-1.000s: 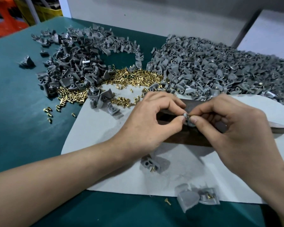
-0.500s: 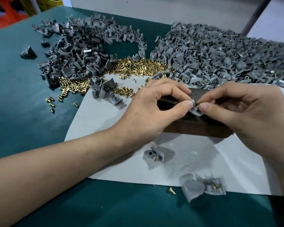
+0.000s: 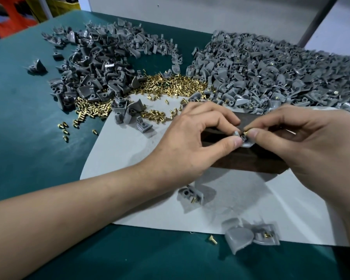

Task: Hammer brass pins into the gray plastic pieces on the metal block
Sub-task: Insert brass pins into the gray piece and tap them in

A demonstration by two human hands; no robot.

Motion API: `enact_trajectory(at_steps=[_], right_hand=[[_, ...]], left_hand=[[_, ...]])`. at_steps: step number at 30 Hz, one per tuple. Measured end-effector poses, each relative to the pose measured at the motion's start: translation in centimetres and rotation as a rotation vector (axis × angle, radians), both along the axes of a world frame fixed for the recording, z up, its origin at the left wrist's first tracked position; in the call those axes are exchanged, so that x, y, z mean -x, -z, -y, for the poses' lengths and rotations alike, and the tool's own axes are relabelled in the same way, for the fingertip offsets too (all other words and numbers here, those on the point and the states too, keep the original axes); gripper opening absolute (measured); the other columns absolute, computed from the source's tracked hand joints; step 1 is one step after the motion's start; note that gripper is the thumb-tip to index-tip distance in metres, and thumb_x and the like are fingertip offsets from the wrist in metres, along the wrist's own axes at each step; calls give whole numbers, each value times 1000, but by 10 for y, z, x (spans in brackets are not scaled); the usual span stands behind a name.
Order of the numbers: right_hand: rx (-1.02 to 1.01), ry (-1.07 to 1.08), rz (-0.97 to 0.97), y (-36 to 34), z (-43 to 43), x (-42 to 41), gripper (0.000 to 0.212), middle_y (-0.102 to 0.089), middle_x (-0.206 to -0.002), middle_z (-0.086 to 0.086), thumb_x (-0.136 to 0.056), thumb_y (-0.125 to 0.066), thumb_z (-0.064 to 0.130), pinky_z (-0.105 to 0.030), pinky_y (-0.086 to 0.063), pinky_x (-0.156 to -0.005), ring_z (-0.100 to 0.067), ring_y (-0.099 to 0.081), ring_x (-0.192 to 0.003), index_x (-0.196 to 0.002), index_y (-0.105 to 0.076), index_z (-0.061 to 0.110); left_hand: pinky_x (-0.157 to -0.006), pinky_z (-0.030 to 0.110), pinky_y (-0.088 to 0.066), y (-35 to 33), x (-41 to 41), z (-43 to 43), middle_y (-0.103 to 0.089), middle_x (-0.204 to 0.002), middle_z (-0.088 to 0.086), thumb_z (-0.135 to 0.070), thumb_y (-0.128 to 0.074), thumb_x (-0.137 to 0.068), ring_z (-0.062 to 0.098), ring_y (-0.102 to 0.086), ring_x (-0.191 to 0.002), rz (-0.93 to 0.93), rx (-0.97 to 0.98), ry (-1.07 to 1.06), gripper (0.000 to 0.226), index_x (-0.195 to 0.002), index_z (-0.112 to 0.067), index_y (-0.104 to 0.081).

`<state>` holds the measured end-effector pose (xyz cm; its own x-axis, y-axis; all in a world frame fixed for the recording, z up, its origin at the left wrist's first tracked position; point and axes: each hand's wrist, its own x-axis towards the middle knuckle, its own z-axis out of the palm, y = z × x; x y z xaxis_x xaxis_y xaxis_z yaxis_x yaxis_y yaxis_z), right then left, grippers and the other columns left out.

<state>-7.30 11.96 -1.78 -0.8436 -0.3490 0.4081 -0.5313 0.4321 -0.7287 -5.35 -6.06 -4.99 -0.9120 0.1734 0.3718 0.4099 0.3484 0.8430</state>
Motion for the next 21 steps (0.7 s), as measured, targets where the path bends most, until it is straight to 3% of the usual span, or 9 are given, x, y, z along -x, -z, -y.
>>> enact_trajectory(at_steps=[3,7,9,11,16,21], right_hand=[[-35,6,-17,0,1,0,11,-67,-74,9,-72,-70,21,-12,-46,-60,-6,-59,-64,-73,-70,31],[-70,30,-35,-1,1,-2,5,-66,-73,9,-72,-70,26,-36,-53,-62,-17,-61,-67,-72,-71,31],[-87,24,-44,-2,1,-3,0,-65,-73,9,-71,-71,31,-40,-52,-60,-19,-60,-67,-71,-71,31],[-117,20,-59,-5,1,-5,2,-65,-73,10,-71,-69,33,-39,-51,-61,-18,-60,-66,-71,-70,31],[-321,61,-208,-10,4,-10,5,-63,-72,16,-74,-67,23,-19,-44,-62,-10,-57,-67,-73,-72,23],[-402,78,-305,-9,5,-13,9,-62,-71,8,-77,-66,18,-24,-44,-61,-12,-53,-66,-74,-74,13]], left_hand=[[-99,41,-40,0,0,1,-64,-103,-13,-17,-74,-83,14,-52,-110,9,-15,10,4,-83,-16,-70],[-98,38,-41,0,-1,0,-64,-103,-11,-16,-75,-82,11,-53,-108,31,-39,11,7,-80,-17,-68],[-98,38,-42,0,-1,0,-64,-102,-11,-16,-75,-81,11,-53,-108,32,-43,12,7,-79,-17,-68],[-98,38,-42,0,-1,1,-65,-102,-11,-16,-76,-81,12,-53,-108,30,-45,10,8,-79,-17,-68],[-97,40,-42,0,0,0,-64,-100,-12,-16,-76,-81,14,-53,-108,29,-46,11,10,-76,-21,-67],[-97,41,-42,0,1,-1,-64,-97,-10,-13,-77,-80,15,-55,-105,10,-42,6,10,-75,-16,-68]])
